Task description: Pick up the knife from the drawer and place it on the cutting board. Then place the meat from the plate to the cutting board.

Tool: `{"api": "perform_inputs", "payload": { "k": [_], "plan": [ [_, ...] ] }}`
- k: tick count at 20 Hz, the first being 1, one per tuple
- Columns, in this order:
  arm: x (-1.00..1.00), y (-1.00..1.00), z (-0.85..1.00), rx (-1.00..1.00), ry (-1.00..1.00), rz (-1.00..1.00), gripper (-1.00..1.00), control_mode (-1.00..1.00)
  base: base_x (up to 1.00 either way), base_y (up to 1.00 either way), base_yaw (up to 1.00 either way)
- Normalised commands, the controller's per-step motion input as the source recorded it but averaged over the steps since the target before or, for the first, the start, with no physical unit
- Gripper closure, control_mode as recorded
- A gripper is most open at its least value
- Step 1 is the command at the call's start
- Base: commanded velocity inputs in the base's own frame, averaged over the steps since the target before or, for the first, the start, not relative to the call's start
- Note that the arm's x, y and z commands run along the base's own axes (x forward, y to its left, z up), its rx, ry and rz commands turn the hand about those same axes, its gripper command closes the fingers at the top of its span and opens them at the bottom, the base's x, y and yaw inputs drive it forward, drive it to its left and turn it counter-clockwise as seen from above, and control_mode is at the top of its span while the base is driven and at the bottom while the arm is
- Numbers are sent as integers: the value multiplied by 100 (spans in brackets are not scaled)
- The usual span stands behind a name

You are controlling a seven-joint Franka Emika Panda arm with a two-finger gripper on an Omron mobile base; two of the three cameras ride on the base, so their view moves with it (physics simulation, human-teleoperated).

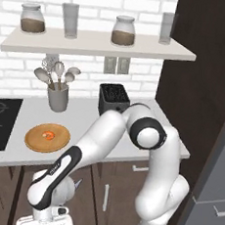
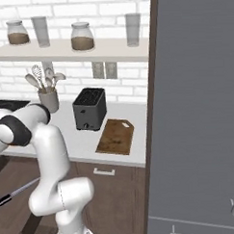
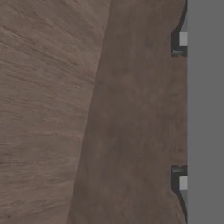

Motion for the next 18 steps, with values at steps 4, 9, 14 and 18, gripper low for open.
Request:
{"api": "perform_inputs", "payload": {
  "k": [4,9,14,18],
  "plan": [
    [-16,0,34,-3,-3,1,-100,-100,0,0,0],
    [22,-1,59,-4,-21,-1,-100,-100,0,0,0],
    [44,-3,22,-1,-31,-7,-100,-100,0,0,0],
    [24,0,0,0,-38,-7,-100,-100,0,0,0]
  ]
}}
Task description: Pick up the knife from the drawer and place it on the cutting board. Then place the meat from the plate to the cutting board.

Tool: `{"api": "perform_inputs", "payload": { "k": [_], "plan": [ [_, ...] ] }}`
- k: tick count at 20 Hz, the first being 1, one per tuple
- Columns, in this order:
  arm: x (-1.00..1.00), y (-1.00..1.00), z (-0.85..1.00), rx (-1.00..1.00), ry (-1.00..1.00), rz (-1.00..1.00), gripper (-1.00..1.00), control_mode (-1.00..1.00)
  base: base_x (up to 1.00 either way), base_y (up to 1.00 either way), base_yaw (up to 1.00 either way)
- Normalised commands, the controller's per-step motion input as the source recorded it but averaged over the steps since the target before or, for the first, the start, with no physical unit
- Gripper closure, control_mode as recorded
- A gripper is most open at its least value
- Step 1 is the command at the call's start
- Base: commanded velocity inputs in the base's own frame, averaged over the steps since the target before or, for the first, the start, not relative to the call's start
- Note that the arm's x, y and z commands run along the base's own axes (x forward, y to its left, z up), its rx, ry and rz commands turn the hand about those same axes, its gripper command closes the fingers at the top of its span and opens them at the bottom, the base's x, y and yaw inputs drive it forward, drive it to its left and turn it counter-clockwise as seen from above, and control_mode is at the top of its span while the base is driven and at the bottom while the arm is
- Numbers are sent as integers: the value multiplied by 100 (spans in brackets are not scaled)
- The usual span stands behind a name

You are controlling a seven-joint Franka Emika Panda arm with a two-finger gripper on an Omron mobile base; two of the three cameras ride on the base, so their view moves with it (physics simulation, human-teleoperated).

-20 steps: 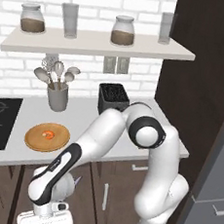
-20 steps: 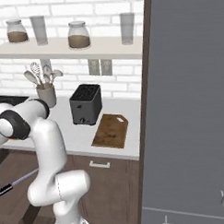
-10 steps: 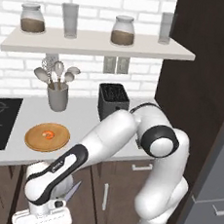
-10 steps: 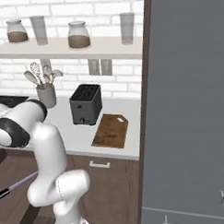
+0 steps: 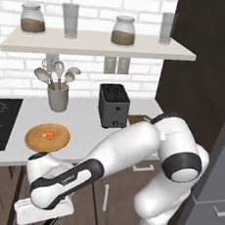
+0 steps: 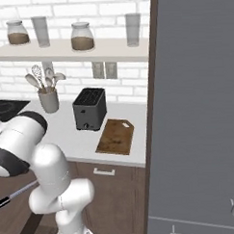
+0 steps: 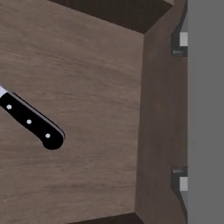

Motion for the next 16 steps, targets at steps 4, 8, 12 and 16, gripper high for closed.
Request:
{"api": "perform_inputs", "payload": {
  "k": [4,8,12,16],
  "plan": [
    [8,0,-9,0,-25,-5,-100,-100,0,0,0],
    [16,0,-9,0,-13,-8,-100,-100,0,0,0],
    [52,-11,0,0,-3,-12,-100,-100,0,0,0],
    [58,-11,0,0,0,-10,-100,-100,0,0,0]
  ]
}}
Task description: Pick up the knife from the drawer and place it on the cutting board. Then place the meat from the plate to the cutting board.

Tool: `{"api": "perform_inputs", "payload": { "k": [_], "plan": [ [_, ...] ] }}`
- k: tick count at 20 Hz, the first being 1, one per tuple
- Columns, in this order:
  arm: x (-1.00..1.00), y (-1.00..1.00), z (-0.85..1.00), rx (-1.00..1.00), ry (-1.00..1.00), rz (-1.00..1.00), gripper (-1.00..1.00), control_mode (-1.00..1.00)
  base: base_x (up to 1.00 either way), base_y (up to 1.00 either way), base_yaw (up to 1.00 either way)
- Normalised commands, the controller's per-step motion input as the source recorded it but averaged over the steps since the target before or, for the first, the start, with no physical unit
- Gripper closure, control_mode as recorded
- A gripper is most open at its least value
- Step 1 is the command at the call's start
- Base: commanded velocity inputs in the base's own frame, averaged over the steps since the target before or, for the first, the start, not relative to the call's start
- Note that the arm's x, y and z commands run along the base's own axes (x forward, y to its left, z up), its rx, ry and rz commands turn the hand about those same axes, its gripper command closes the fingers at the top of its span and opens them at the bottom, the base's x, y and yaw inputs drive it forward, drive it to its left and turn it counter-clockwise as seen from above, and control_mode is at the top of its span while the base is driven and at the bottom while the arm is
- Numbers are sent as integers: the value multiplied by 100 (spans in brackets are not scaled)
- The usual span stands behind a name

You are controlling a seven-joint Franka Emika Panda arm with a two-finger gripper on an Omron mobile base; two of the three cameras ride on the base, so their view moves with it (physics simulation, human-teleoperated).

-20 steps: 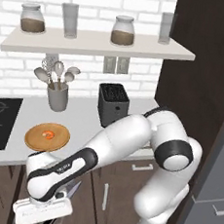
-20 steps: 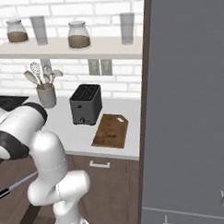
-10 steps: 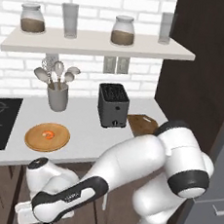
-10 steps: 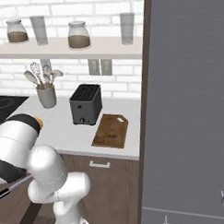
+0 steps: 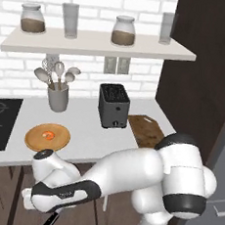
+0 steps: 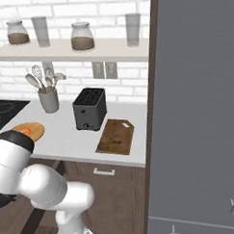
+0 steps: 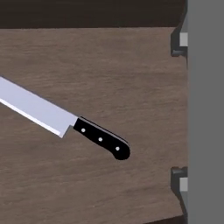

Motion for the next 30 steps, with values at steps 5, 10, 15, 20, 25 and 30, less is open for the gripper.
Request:
{"api": "perform_inputs", "payload": {
  "k": [5,10,15,20,25,30],
  "plan": [
    [38,-2,-31,0,0,-4,-100,-100,0,0,0],
    [1,0,-50,0,0,0,-100,-100,0,0,0],
    [6,0,-35,0,-1,-1,-100,-100,0,0,0],
    [23,6,-19,0,0,-3,-100,-100,0,0,0],
    [3,14,-15,0,0,-1,-100,-100,0,0,0],
    [0,22,-3,0,0,0,-100,-100,0,0,0]
  ]
}}
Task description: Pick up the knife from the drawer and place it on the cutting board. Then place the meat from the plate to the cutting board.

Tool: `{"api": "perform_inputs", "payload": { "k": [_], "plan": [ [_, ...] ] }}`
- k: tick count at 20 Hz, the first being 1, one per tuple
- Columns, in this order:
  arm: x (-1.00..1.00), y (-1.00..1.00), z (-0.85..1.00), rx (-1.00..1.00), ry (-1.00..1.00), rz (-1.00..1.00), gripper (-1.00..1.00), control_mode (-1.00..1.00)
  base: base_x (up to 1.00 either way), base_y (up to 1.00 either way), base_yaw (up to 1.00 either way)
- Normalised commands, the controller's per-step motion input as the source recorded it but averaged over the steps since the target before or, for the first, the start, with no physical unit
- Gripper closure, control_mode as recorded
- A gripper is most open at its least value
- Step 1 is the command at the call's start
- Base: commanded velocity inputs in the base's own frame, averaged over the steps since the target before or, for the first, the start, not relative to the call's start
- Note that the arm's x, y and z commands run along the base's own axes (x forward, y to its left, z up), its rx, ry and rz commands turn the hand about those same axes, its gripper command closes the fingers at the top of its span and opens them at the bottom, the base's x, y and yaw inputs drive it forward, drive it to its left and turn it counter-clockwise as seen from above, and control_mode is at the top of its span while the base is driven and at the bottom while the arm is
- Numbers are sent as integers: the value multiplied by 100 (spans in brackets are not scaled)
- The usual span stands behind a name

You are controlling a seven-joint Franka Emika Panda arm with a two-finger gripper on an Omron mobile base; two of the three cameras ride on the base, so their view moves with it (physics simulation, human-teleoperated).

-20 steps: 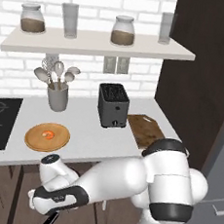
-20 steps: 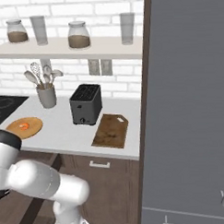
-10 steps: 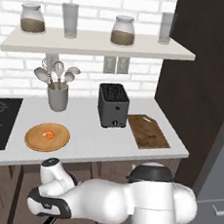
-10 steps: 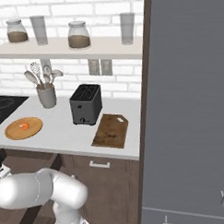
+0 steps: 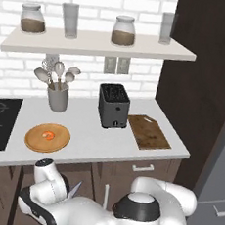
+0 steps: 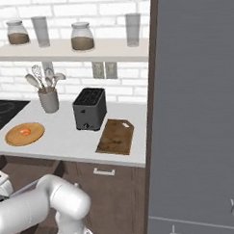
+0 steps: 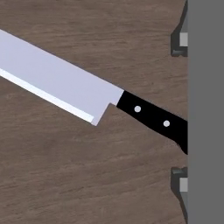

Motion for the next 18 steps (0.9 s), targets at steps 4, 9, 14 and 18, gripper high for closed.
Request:
{"api": "perform_inputs", "payload": {
  "k": [4,9,14,18],
  "plan": [
    [0,11,-13,0,0,0,-100,-100,0,0,0],
    [0,6,-35,0,0,0,-100,-100,0,0,0],
    [-3,0,-19,0,2,0,-100,-100,0,0,0],
    [-4,0,-20,0,3,0,-100,-100,0,0,0]
  ]
}}
